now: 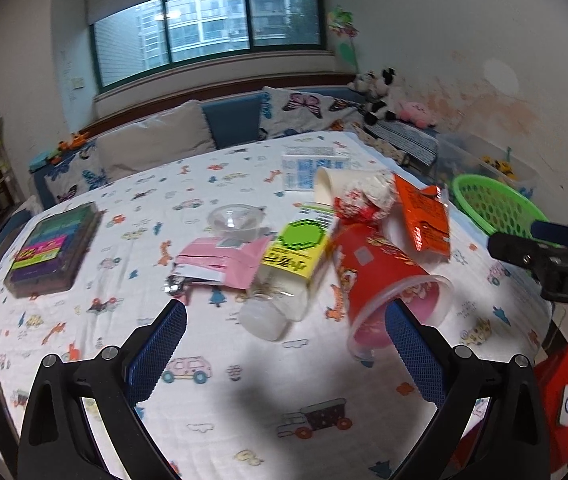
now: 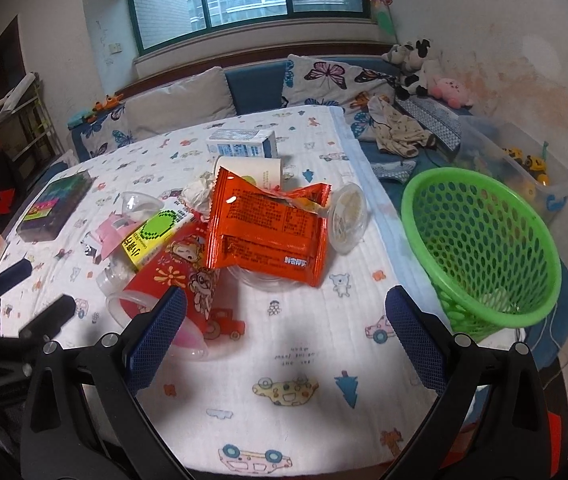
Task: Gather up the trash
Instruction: 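Reach the left gripper to the red paper cup and close on its rim, then lift the red cup with the left gripper while the right gripper grasps the orange snack bag, then carry the red cup and orange bag over the green basket and open both grippers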
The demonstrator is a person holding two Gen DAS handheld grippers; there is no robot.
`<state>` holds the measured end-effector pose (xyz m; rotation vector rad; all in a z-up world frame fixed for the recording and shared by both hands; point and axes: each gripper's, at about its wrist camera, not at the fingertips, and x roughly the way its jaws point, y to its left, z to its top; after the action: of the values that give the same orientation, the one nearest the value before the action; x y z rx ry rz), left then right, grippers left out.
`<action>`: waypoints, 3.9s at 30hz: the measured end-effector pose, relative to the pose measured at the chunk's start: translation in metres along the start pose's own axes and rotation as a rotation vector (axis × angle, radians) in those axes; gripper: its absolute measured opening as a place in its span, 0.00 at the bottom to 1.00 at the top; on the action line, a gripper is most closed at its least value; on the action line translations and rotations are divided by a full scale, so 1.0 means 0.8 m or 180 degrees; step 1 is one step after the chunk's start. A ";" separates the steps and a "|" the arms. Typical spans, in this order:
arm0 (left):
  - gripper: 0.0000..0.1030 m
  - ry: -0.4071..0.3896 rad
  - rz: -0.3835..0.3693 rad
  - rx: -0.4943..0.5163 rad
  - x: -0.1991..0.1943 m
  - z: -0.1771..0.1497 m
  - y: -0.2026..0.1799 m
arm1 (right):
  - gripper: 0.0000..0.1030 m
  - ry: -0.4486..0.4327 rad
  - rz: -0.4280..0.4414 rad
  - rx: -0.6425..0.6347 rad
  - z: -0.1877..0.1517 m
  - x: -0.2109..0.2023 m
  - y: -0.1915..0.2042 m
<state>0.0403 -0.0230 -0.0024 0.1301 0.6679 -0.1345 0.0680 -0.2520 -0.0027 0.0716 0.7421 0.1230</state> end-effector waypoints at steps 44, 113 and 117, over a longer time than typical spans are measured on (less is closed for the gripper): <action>0.09 0.0044 -0.0365 0.0386 0.038 0.010 -0.024 | 0.96 0.0288 0.0640 -0.0553 0.051 0.058 -0.009; 0.06 -0.0217 -0.0803 0.0284 -0.017 0.061 -0.036 | 0.73 0.0227 0.0570 0.0084 0.021 0.058 -0.110; 0.06 -0.0271 -0.0959 0.0302 -0.014 0.088 -0.054 | 0.73 0.0131 0.0337 0.0282 0.026 0.049 -0.154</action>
<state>0.0671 -0.0757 0.0564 0.1134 0.5933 -0.4595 0.1211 -0.3688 -0.0266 0.1935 0.7850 0.1930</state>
